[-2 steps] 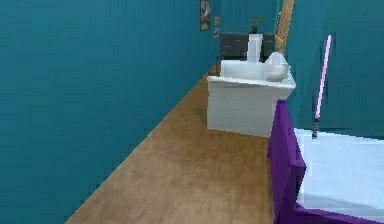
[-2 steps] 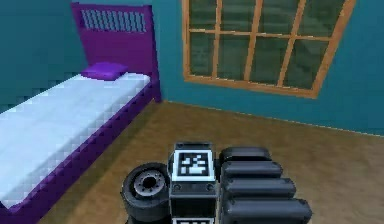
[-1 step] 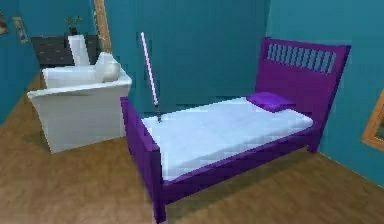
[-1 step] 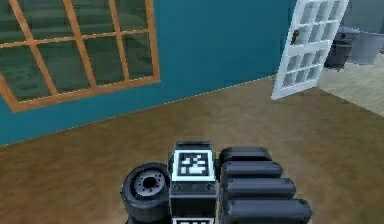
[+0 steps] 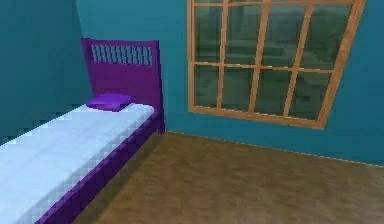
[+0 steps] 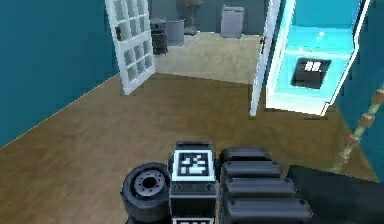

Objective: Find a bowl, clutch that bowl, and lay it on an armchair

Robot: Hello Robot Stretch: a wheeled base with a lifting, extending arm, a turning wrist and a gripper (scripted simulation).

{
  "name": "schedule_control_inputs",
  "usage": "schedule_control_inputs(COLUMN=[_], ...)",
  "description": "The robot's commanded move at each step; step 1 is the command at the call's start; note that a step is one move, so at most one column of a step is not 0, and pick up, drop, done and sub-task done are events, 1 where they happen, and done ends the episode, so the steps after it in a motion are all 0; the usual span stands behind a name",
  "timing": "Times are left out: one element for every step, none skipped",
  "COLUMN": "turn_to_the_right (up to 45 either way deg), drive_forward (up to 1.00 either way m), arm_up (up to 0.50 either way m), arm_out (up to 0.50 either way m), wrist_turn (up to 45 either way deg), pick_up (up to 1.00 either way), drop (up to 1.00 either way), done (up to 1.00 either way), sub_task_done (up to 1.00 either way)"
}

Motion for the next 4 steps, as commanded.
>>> schedule_control_inputs(turn_to_the_right=[15.0,-45.0,-45.0,-27.0], drive_forward=[0.00,0.00,0.00,0.00], arm_up=[0.00,0.00,0.00,0.00], arm_out=[0.00,0.00,0.00,0.00], wrist_turn=[0.0,0.0,0.0,0.0], pick_up=[0.00,0.00,0.00,0.00], drop=[0.00,0.00,0.00,0.00], done=[0.00,0.00,0.00,0.00], sub_task_done=[0.00,0.00,0.00,0.00])
